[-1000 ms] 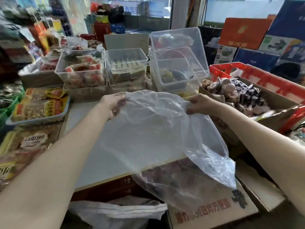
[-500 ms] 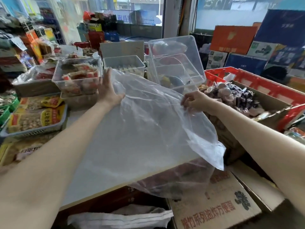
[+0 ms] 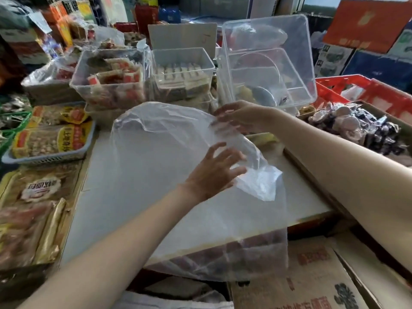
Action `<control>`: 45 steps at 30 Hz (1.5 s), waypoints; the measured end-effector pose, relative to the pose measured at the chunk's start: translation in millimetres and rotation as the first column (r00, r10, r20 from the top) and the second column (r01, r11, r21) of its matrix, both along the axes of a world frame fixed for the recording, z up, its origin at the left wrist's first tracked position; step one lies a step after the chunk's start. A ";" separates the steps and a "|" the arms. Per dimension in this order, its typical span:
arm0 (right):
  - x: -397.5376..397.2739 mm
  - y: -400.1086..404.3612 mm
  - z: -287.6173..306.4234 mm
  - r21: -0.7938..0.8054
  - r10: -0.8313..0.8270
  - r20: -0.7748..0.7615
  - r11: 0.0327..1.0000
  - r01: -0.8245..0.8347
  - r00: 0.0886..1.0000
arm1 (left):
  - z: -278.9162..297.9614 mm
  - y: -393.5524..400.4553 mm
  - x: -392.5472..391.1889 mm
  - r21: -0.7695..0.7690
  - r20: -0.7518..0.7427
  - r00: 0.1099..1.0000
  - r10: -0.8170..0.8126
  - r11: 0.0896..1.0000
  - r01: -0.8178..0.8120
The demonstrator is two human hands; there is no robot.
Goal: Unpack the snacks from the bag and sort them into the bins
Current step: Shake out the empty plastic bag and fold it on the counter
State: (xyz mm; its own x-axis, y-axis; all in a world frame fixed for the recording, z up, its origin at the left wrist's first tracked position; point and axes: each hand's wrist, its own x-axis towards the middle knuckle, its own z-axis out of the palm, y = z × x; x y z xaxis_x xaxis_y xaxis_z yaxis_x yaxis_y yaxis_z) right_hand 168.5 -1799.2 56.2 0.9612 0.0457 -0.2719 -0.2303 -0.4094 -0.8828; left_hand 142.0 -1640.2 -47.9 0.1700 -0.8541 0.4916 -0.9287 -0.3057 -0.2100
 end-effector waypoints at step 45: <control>-708.3 -54.8 102.1 -0.260 -0.637 0.734 -0.585 0.768 -0.237 | 166.8 -137.8 -398.0 0.076 -0.671 0.636 -0.381 0.818 0.570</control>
